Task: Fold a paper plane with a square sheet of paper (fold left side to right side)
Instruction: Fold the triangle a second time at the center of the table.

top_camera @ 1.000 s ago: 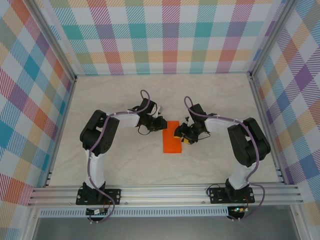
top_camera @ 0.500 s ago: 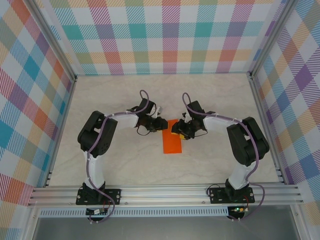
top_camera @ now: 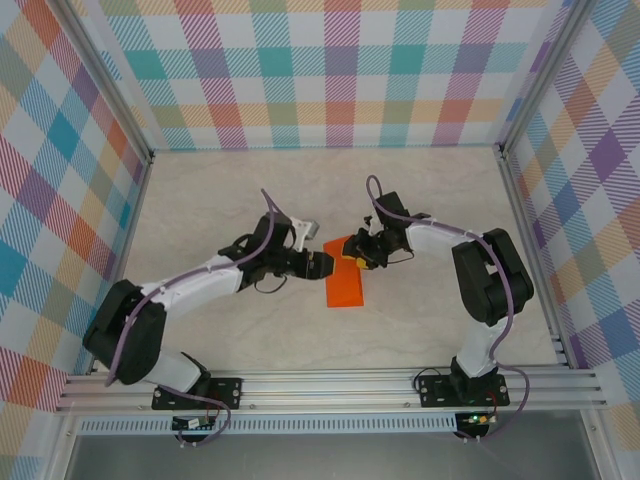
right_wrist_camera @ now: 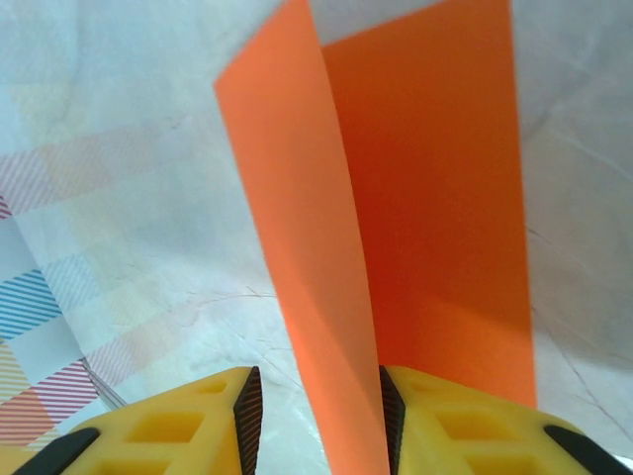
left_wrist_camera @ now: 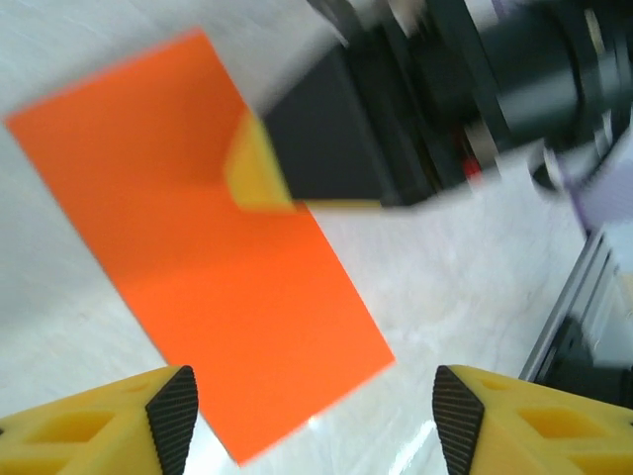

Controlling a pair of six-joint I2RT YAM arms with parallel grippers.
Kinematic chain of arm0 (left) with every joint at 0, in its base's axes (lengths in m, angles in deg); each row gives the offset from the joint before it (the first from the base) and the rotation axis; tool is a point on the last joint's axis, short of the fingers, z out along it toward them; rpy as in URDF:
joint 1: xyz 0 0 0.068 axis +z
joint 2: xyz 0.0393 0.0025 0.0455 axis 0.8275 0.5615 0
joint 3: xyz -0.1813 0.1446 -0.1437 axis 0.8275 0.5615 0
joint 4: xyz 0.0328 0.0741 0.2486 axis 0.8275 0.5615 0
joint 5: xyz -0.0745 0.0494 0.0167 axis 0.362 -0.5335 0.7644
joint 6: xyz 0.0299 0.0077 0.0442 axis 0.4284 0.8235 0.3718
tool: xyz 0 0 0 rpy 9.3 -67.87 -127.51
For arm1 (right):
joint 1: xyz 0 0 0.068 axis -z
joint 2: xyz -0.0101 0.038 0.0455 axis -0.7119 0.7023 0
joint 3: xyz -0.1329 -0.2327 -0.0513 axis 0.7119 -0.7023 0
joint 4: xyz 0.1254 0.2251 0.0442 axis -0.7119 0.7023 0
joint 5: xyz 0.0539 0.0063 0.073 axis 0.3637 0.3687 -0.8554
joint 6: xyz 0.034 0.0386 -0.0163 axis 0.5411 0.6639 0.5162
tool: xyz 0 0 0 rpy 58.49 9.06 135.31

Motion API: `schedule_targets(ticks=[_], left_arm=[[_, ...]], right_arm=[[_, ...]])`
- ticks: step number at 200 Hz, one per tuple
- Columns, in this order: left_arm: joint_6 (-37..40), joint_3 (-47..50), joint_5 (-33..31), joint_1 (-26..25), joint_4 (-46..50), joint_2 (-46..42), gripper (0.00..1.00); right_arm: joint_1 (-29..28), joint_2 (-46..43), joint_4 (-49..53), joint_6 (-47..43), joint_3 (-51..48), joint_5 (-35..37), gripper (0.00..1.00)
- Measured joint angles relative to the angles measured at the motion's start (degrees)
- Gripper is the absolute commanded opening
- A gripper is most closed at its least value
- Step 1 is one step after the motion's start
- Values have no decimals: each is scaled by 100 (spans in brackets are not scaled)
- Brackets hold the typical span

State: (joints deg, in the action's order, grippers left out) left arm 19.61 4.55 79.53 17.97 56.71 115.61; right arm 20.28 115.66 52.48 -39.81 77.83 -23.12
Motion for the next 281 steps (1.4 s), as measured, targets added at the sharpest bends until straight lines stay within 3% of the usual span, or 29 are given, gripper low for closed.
schedule_targets(ticks=[37,77,144,191,241,281], left_arm=[[291,251,-1058,-1248,199,-278,71],[595,-72,-2321,-1996,614,31,74],[809,-1292,-3751,-2723,1217,1438,78],[785,-1893,-4721,-2894,1687,2253,77],[721,-2120,-5451,-3121,1991,2601,63],[664,-2164,-5668,-3213,2041,2605,37]], right_arm=[[4,9,186,-46,214,4,33],[22,13,323,-103,378,4,32],[31,15,435,-107,380,4,32],[31,35,435,-122,380,4,31],[31,79,437,-125,380,4,31],[31,90,437,-127,380,7,31]])
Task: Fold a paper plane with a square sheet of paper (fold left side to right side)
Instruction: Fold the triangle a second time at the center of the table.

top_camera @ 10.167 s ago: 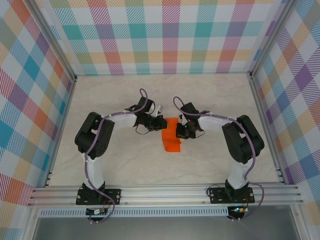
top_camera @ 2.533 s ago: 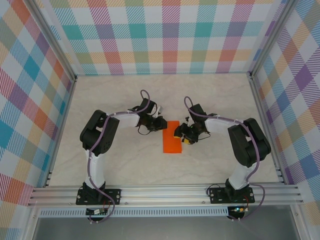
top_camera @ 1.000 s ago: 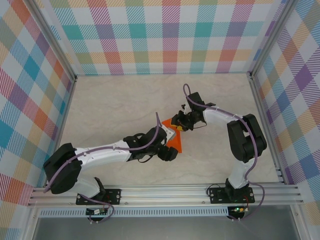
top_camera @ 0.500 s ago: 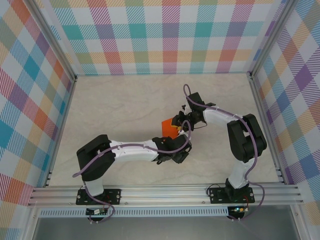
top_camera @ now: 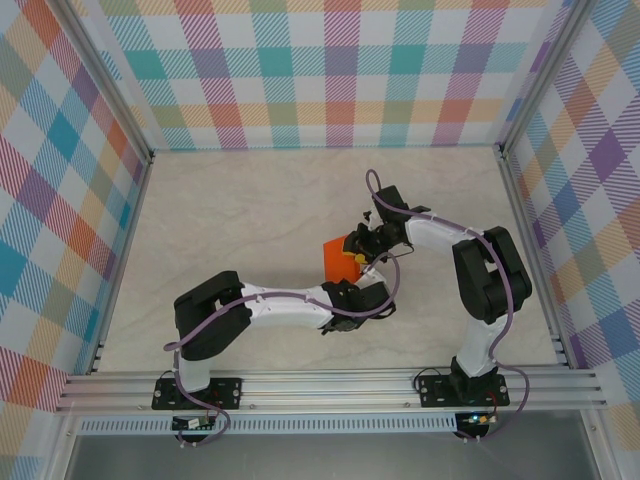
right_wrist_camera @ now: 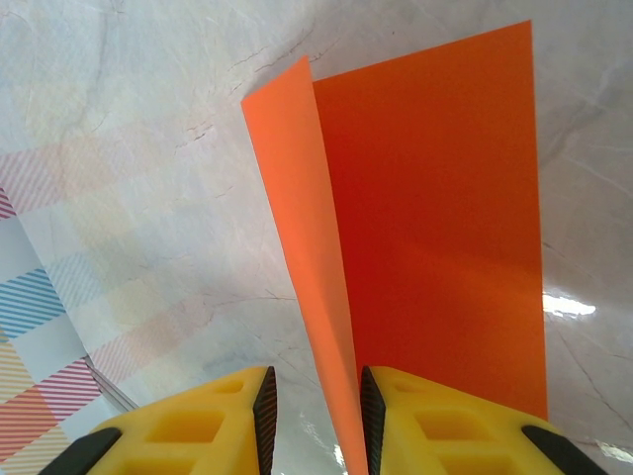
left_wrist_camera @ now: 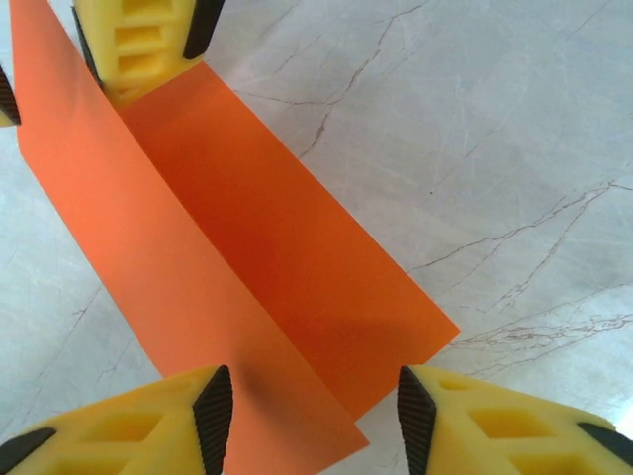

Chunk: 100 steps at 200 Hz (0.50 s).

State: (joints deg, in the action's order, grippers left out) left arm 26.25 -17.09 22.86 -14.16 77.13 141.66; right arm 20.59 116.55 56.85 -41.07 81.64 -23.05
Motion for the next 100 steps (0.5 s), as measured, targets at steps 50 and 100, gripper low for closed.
schedule_targets(ticks=[50,100], left_arm=[[-52,0,-76,-37,37,0,14],[-129,0,-74,-37,39,-4,2]], right_arm=[[0,0,57,-7,0,22,31],[0,0,129,-131,33,37,35]])
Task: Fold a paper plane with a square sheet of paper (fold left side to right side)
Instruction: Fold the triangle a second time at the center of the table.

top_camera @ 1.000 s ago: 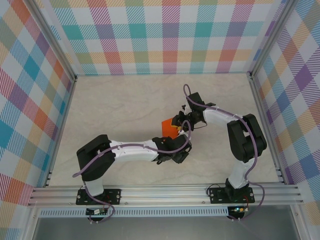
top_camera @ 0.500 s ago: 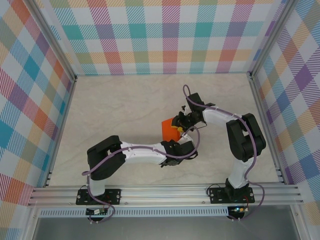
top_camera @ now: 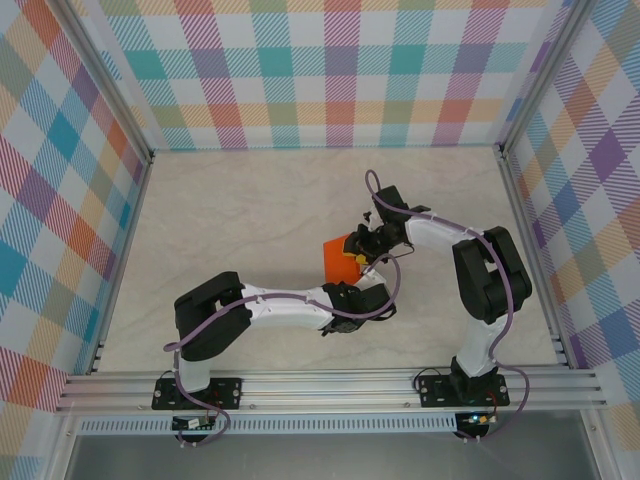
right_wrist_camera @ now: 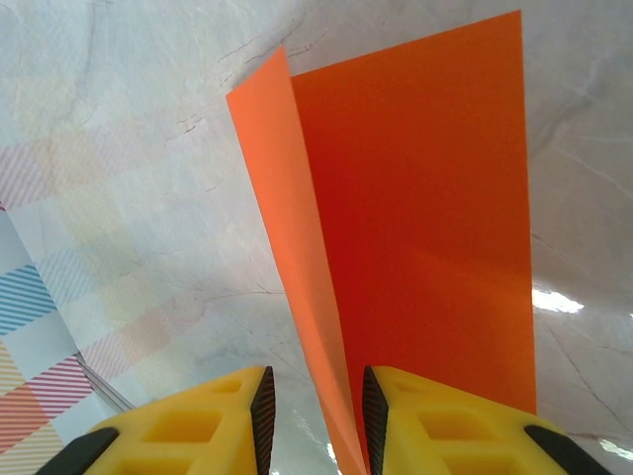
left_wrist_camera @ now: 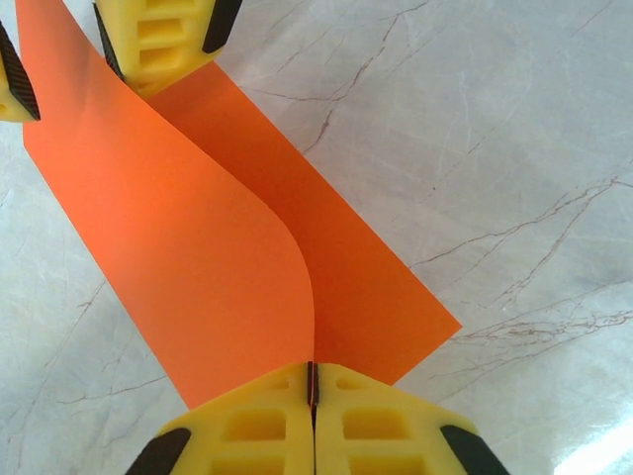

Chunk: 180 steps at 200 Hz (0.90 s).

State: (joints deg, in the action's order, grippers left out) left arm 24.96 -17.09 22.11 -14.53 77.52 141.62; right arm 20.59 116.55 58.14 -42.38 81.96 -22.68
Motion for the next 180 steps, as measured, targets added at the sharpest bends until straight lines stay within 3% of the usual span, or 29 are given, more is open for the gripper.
schedule_targets(ticks=[41,79,122,152,180], left_arm=[[-273,76,61,0,2,-111,1],[-448,243,269,24,-37,-306,0],[-566,396,605,197,-120,-496,0],[-660,531,920,444,-227,-708,0],[-706,704,1307,667,-439,-863,1]], right_arm=[[50,0,243,-234,321,26,46],[461,-330,455,-442,533,83,55],[962,-1239,767,-778,457,304,56],[1224,-1923,614,-822,-343,308,58],[1255,-2153,551,-855,-1016,280,49]])
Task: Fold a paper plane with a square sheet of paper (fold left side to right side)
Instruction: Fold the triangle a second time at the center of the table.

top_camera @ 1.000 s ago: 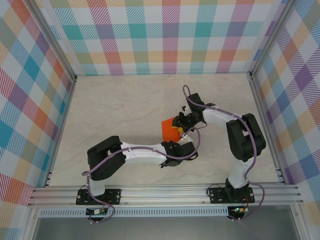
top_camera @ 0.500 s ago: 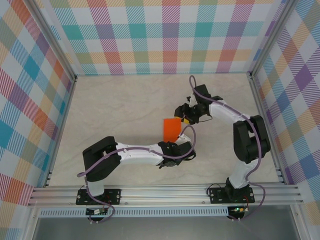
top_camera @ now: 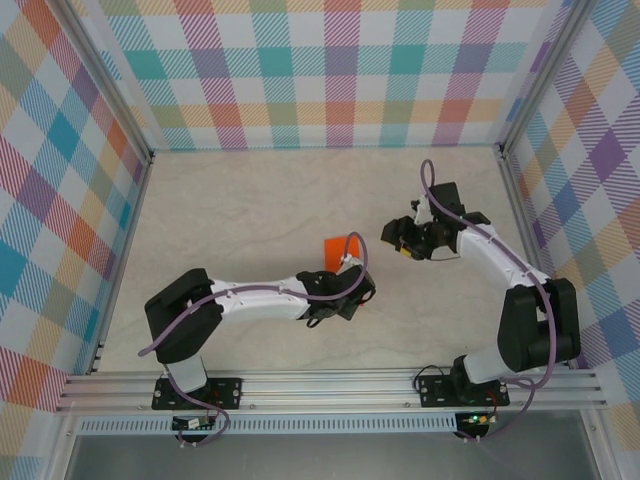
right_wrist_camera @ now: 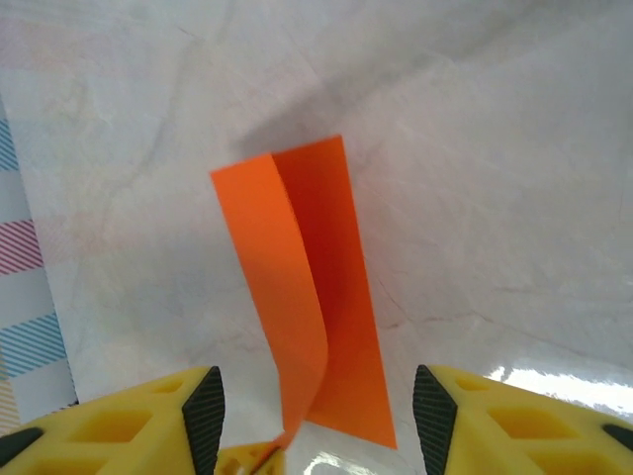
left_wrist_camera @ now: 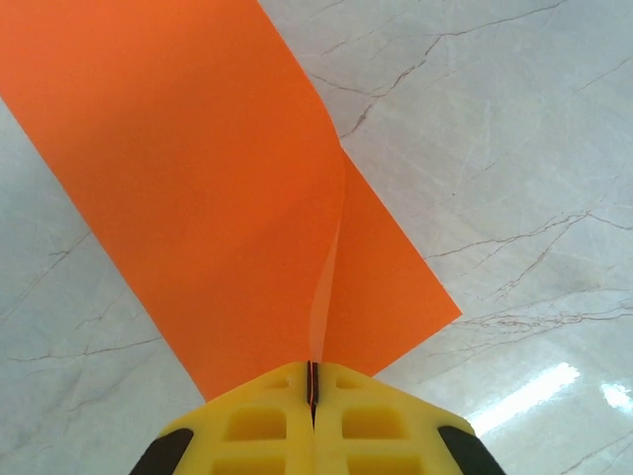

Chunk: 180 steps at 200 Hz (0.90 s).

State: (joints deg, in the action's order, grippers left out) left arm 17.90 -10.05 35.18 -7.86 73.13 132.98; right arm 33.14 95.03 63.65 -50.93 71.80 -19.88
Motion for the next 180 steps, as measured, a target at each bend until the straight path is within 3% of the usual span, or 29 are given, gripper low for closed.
schedule_targets(ticks=[42,76,121,180], left_arm=[[-146,162,671,319,-219,-216,0],[-240,385,973,610,-374,-378,0],[-280,562,1237,850,-461,-544,0],[-278,669,1386,1117,-466,-549,0]], right_arm=[[-144,-201,-660,208,-1113,-306,30],[-839,153,-1084,411,-1353,-407,21],[-1692,844,-1624,715,-1353,-282,18],[-1821,1119,-1530,750,-1309,55,17]])
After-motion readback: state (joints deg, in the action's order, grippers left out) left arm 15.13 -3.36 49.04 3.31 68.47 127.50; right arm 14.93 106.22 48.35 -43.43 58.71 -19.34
